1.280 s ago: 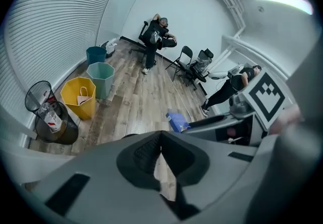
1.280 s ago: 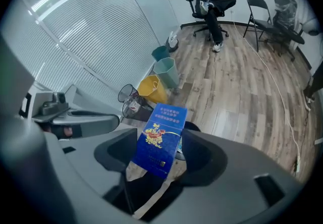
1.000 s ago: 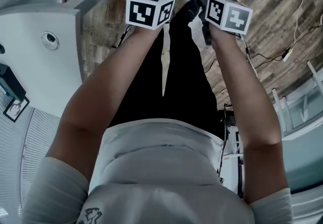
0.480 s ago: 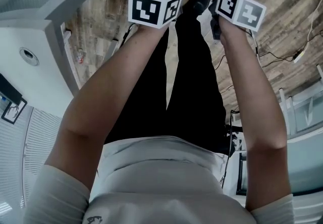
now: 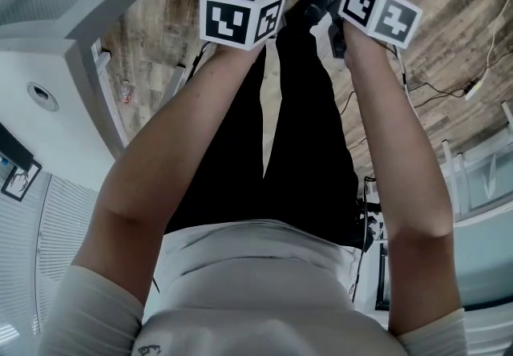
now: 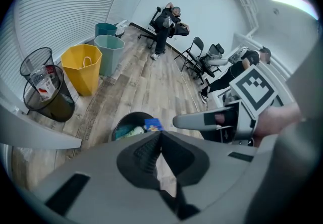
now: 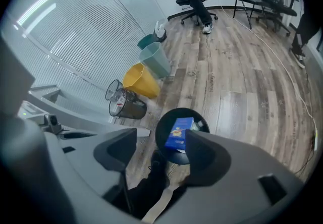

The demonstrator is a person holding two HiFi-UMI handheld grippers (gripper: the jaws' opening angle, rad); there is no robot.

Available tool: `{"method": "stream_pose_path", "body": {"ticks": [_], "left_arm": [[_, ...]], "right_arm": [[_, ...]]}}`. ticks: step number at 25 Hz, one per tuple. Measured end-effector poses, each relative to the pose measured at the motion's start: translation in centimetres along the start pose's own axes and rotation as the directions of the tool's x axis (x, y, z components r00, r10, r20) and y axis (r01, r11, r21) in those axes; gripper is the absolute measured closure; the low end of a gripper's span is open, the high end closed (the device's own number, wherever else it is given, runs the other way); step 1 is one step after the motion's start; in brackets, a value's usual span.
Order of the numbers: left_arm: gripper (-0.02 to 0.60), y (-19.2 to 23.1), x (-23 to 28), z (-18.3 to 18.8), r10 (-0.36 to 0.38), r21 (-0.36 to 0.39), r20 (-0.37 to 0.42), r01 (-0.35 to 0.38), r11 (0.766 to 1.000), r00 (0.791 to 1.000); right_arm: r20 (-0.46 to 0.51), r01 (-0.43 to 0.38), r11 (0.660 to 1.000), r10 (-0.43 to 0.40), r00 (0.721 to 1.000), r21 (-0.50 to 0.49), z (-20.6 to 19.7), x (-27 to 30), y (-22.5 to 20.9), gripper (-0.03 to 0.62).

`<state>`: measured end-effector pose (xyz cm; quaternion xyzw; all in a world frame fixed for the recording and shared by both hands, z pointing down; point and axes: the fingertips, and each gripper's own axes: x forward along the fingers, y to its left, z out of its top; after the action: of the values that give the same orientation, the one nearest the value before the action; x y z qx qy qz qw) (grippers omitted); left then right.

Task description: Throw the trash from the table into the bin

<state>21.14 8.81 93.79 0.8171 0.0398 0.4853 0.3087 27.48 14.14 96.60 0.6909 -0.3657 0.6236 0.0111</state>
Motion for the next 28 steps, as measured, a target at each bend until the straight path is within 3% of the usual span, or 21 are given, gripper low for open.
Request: {"method": "stream_pose_path", "body": {"ticks": [9,13,17,26,28], "left_arm": [[0.575,-0.6,-1.5,0.8,-0.001,0.015,0.008,0.001,1.000,1.000],[0.575,-2.0,-3.5,3.2,-0.003,0.057,0.031,0.001,0.998,1.000],[0.575,-3.7,-5.5,6.0,-0.009,0.084,0.053,0.005,0.996,0.999],[0.575,-10.3,-13.3,14.0,-0.059,0.160,0.147,0.035,0.987,0.987],[0.575,-11.9,-15.4,15.6,-0.065,0.180,0.170,0.034,0.983,0.983]], "right_arm": [[0.021,-0.022,0.999,0.022,1.000,0.026,0.6,-1.6,1.1,0.304],[0.052,-0.039,0.999,0.038,0.998,0.034,2.0,-4.2,2.5,0.304],[0.075,-0.047,0.999,0.049,0.996,-0.024,3.6,-7.6,4.6,0.307],[0.200,-0.113,0.986,0.136,0.970,-0.122,11.4,-19.2,10.2,0.507],[0.238,-0.125,0.982,0.156,0.959,-0.144,13.4,-22.1,11.6,0.525]]}}
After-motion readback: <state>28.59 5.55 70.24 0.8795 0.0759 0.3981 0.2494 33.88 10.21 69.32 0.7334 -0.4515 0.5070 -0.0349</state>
